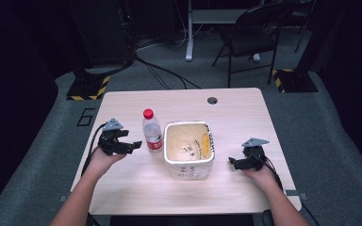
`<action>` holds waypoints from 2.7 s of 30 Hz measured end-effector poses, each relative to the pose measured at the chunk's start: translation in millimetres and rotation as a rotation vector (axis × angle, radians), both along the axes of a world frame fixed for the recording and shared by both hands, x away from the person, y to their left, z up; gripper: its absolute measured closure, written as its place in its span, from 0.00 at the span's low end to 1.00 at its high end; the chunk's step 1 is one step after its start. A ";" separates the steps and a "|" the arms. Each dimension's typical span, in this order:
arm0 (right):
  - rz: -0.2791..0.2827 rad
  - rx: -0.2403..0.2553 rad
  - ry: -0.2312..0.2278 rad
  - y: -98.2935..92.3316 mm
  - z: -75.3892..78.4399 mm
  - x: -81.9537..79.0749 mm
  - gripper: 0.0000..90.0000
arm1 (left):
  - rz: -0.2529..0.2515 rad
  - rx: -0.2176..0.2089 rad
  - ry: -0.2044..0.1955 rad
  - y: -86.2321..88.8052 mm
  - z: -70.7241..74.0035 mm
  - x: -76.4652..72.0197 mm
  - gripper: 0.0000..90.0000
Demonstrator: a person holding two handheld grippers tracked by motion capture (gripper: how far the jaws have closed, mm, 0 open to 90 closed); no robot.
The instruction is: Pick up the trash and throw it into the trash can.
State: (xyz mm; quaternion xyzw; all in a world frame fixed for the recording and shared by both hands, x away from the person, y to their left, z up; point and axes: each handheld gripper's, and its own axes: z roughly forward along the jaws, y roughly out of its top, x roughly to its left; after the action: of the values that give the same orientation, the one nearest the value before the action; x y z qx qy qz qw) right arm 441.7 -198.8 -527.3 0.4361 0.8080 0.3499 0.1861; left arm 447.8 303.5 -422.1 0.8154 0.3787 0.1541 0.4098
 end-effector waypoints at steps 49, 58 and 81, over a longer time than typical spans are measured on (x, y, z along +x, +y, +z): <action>0.000 0.000 0.000 0.0 0.0 0.0 0.10 | -0.049 -0.021 -0.040 -48.6 -20.8 33.1 0.20; 0.000 0.000 0.000 0.0 0.0 0.0 0.10 | -0.066 0.009 -0.057 -54.4 -16.1 30.8 0.29; 0.000 -0.001 -0.001 0.1 0.0 0.2 0.10 | -0.063 0.039 -0.087 -32.5 20.9 15.5 0.30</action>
State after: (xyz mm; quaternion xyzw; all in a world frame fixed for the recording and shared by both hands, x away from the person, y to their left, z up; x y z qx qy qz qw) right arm 441.9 -198.7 -527.3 0.4359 0.8080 0.3498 0.1867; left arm 463.3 271.0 -401.2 0.8272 0.3317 0.1837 0.4147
